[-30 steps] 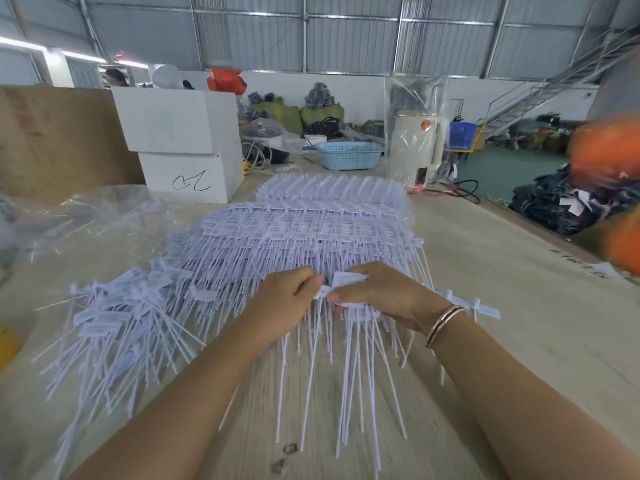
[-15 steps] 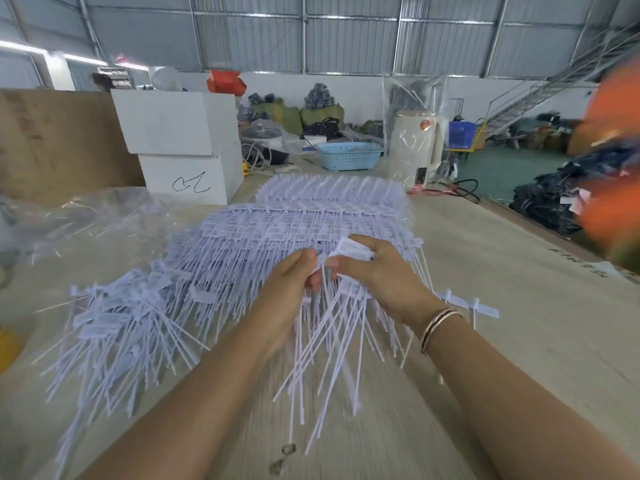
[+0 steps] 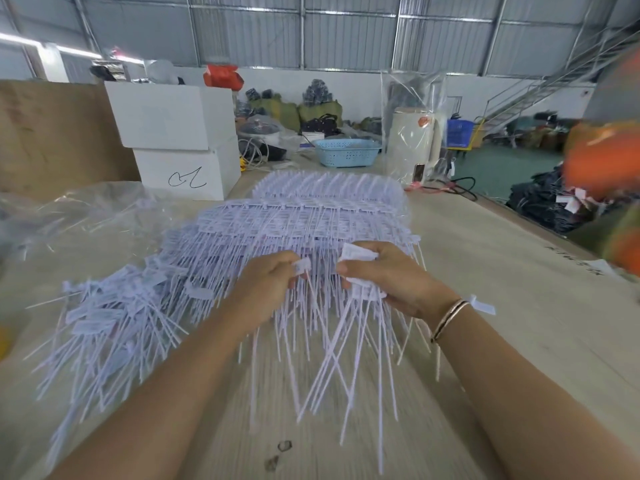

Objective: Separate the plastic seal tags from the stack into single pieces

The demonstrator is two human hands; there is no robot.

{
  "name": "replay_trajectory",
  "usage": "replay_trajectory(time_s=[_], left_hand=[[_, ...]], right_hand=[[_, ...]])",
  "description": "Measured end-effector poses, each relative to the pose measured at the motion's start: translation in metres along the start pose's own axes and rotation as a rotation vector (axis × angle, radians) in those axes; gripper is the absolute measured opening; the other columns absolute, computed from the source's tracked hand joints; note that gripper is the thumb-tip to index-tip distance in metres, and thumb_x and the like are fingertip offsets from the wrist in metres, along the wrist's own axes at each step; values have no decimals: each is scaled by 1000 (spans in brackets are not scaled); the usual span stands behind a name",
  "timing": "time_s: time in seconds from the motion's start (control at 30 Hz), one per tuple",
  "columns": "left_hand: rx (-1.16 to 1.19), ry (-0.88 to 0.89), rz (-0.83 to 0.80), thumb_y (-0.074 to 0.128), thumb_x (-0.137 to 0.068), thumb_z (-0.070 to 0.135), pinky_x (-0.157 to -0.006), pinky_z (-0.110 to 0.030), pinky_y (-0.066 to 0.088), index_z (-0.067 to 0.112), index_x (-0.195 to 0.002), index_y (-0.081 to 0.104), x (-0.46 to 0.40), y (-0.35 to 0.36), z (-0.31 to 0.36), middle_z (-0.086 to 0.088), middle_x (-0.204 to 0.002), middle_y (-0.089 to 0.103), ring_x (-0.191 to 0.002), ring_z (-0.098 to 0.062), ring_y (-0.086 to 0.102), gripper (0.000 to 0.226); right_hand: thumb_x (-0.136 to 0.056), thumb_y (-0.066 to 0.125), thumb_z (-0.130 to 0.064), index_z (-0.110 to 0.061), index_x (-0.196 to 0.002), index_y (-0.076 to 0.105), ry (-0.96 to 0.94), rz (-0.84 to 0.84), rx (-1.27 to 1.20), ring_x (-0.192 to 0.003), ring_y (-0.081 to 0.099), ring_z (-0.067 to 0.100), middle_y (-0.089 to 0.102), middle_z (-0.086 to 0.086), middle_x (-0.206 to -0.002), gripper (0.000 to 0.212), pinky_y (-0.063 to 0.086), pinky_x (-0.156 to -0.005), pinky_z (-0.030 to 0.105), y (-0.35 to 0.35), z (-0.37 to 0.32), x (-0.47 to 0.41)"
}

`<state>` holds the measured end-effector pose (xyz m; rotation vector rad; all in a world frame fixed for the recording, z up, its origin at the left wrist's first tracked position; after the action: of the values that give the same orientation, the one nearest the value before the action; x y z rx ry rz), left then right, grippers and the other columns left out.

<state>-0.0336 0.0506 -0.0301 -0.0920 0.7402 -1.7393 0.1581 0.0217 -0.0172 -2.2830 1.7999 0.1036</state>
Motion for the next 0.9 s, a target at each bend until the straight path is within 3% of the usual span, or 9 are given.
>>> replay_trajectory(time_s=[0.1, 0.2, 0.3, 0.4, 0.53, 0.6, 0.7, 0.8, 0.9], left_hand=[[-258, 108, -88, 49, -97, 15, -48, -23, 31, 26, -97, 57, 4, 8, 0, 9, -66, 52, -47, -3, 42, 14], [-221, 212, -139, 50, -96, 10, -56, -14, 38, 25, -138, 25, 8, 21, 7, 11, -93, 48, -61, 1, 50, 52], [-50, 216, -127, 50, -95, 5, -64, -24, 44, 25, -133, 23, 9, 24, 15, 11, -99, 45, -63, -5, 51, 50], [22, 114, -143, 44, -99, 16, -75, -29, 44, 29, -115, 39, 9, 17, 9, 8, -99, 53, -77, -12, 58, 21], [-313, 189, 18, 53, -95, 18, -76, -33, 37, 26, -83, 57, 9, 11, 6, 10, -51, 51, -51, -8, 49, 15], [-385, 229, 66, 54, -94, 17, -86, -33, 31, 28, -78, 54, 9, 12, 9, 11, -46, 45, -50, -3, 46, 19], [-382, 295, 73, 52, -95, 20, -85, -25, 19, 34, -80, 48, 10, 13, 13, 11, -54, 51, -59, 1, 49, 21], [-396, 348, 36, 52, -95, 22, -82, -23, 15, 35, -85, 49, 12, 16, 12, 12, -62, 57, -69, 5, 51, 17], [-427, 357, 14, 54, -95, 25, -80, -23, 14, 35, -85, 49, 11, 19, 9, 18, -57, 52, -70, 10, 51, 15]], right_hand=[[-78, 75, -20, -13, -72, 71, 54, -38, 132, -66, 56, 10, 58, 0, -67, 10, 42, -65, 22, 3, -1, 4], [-75, 76, -32, 7, -91, 60, 87, -78, 208, -76, 47, 18, 49, 10, -80, 45, 32, -74, 32, 11, 1, 4], [-76, 76, -32, 3, -84, 59, 85, -74, 222, -75, 44, 18, 45, 8, -78, 39, 29, -75, 33, 14, 0, 4], [-78, 75, -28, -9, -73, 53, 57, -21, 188, -71, 37, 20, 37, 8, -72, 30, 26, -71, 32, 9, 1, 3], [-78, 75, -27, -7, -86, 57, 94, 17, 164, -82, 46, 20, 44, 6, -82, 28, 34, -78, 34, 5, 3, 2], [-78, 76, -26, -14, -98, 64, 131, 30, 161, -93, 55, 19, 54, 3, -95, 27, 42, -88, 37, 6, 4, 1], [-82, 72, -20, -15, -94, 72, 156, -16, 216, -100, 63, 29, 69, 10, -98, 13, 44, -99, 46, 9, 3, 3], [-82, 70, -22, -12, -86, 74, 225, -59, 308, -89, 62, 31, 70, 18, -95, 11, 46, -91, 45, 11, 3, 6], [-77, 75, -24, 1, -92, 70, 283, -50, 354, -78, 51, 24, 60, 26, -83, 30, 37, -75, 35, 11, 4, 6]])
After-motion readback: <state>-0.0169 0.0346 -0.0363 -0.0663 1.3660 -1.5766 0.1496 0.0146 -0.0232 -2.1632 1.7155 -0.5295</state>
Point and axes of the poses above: each hand's wrist, its own x-axis away from the middle knuckle, its own y-axis out of the palm, z = x × y, the point moved 2 cm from there along -x, towards the middle knuckle
